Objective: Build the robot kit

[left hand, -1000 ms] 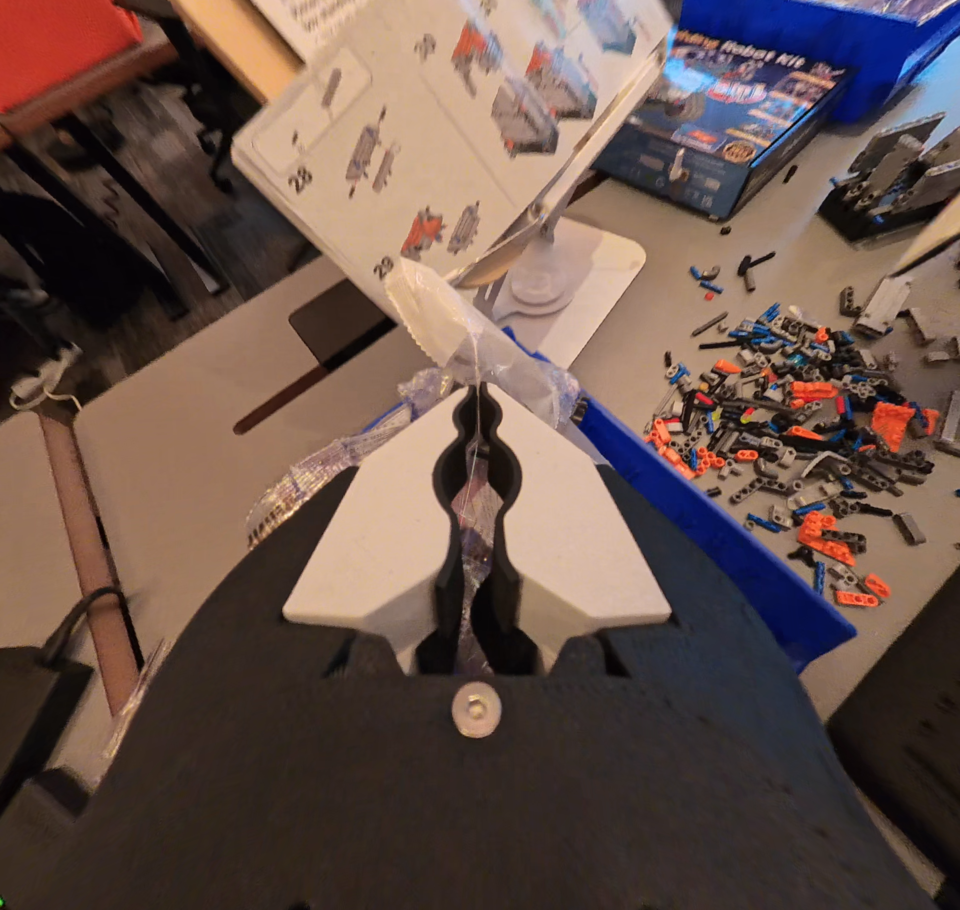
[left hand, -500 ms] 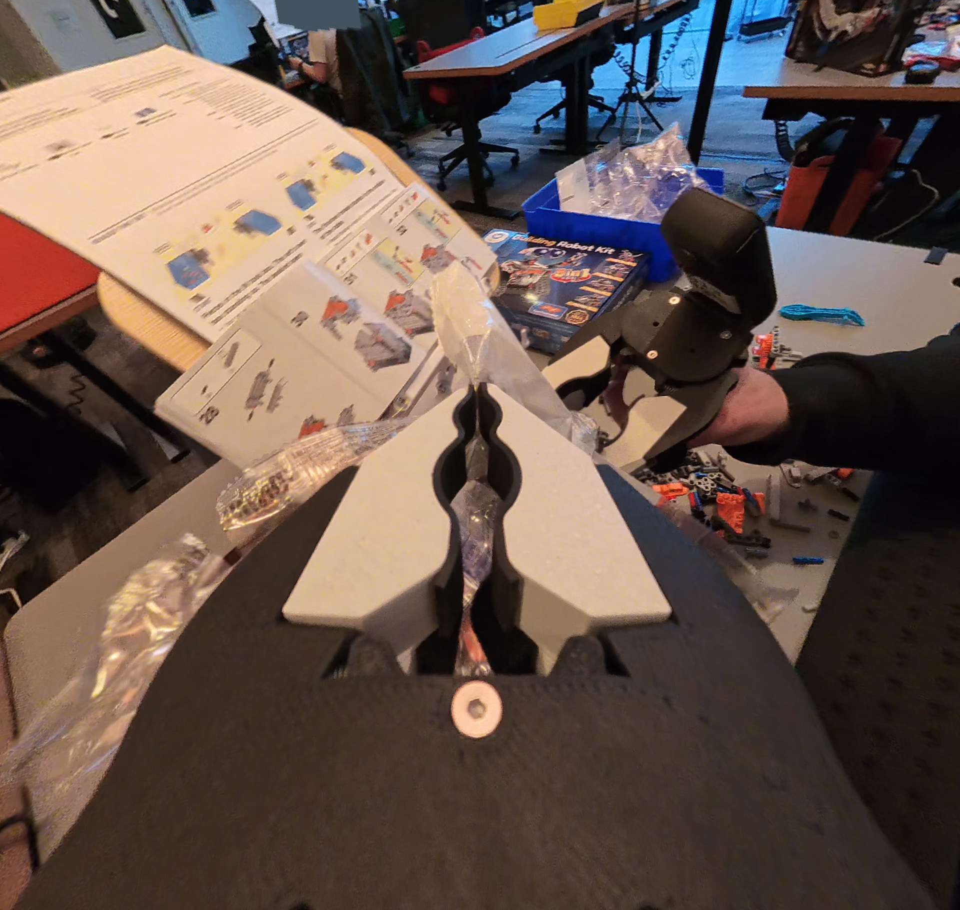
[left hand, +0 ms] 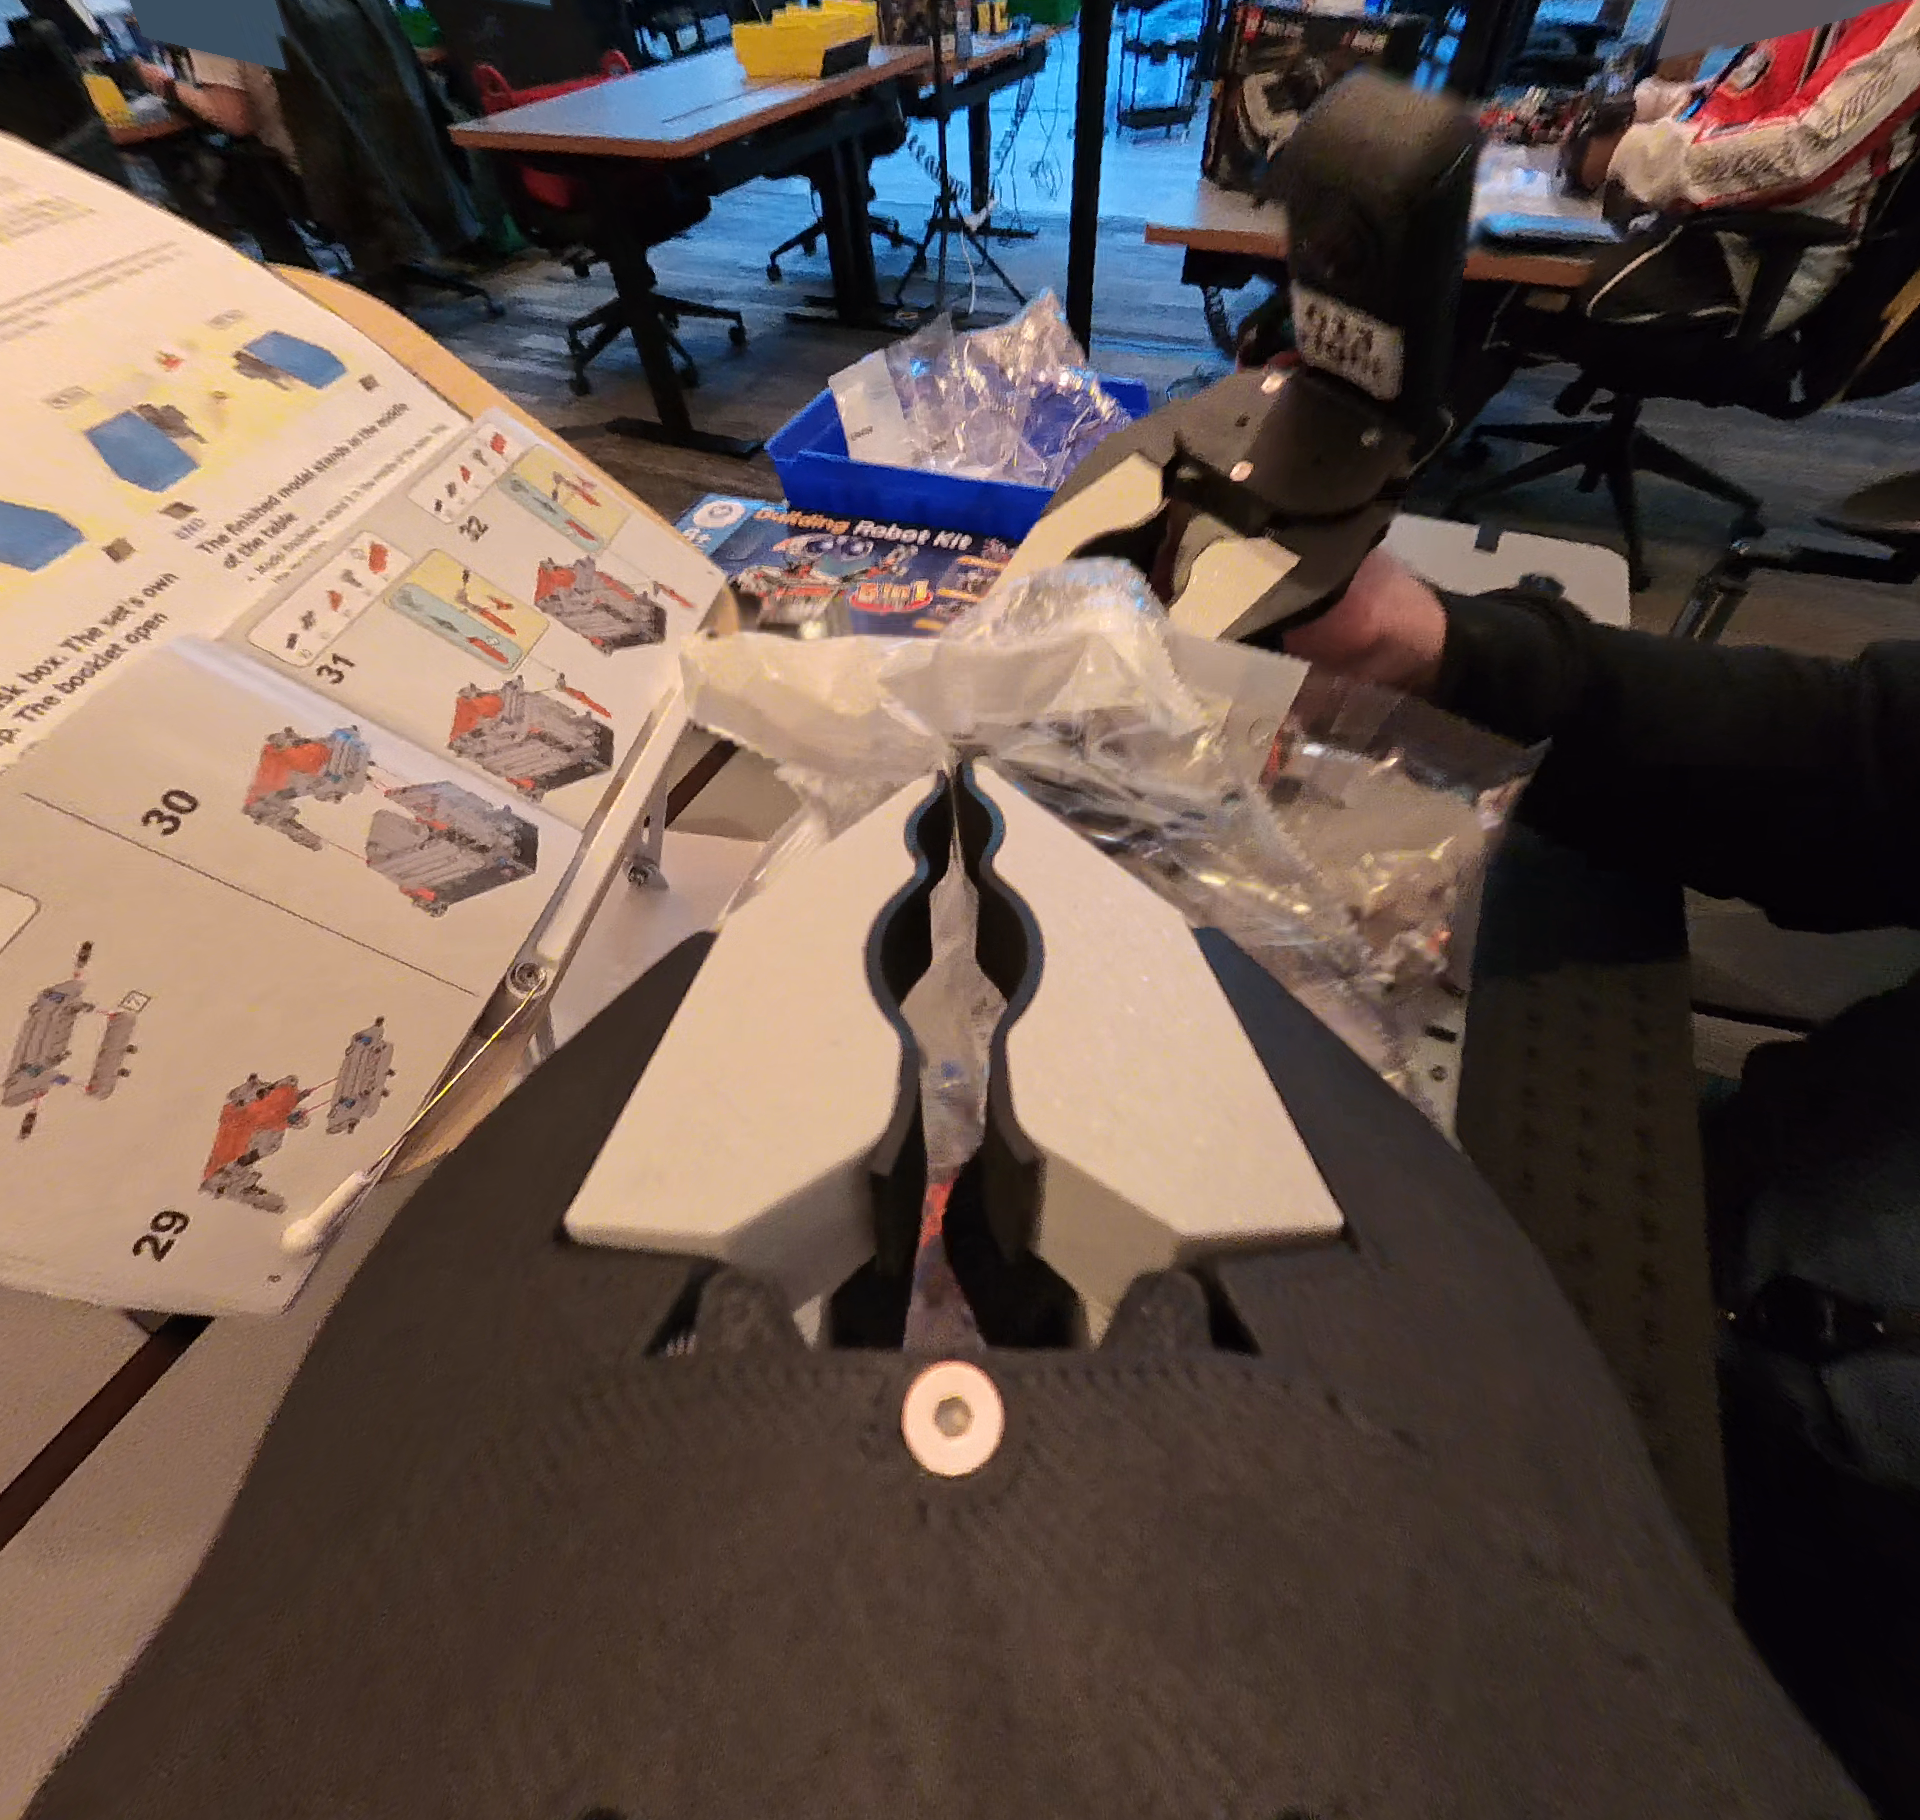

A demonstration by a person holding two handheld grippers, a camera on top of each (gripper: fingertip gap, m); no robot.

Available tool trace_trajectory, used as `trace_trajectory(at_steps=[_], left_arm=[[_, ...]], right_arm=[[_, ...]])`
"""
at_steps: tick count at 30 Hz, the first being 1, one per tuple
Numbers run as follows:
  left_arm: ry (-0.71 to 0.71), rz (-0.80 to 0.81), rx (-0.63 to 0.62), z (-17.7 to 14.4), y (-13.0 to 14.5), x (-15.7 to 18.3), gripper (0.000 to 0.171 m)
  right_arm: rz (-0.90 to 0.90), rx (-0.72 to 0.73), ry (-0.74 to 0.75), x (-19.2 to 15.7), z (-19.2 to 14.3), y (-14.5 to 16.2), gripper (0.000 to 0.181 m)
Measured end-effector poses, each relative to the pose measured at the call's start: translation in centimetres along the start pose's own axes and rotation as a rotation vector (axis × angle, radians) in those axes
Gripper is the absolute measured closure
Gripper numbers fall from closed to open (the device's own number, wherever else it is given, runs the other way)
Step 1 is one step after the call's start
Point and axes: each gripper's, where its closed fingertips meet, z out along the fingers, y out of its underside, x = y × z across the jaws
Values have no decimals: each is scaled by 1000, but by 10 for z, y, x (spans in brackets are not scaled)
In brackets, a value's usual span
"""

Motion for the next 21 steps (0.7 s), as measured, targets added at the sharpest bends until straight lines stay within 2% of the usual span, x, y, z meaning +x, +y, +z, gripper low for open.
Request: trace_trajectory(at_steps=[2,6,12,15,16,21], left_arm=[[-10,14,-31,3,8,-7,171],[71,-42,19,8,13,-11,171],[146,-37,-27,36,32,-4,171],[195,-69,-53,48,41,-2,171],[195,-67,-58,49,43,-3,170],[209,-53,-100,41,56,-8,163]], right_arm=[[-8,-18,29,6,-1,-1,146],[-11,-5,65,17,-5,-12,147],[-46,-26,163,43,-22,-16,149],[-50,-43,193,52,-26,-11,152],[-64,-54,215,56,-27,-8,161],[-125,-151,234,58,-17,17,168]])
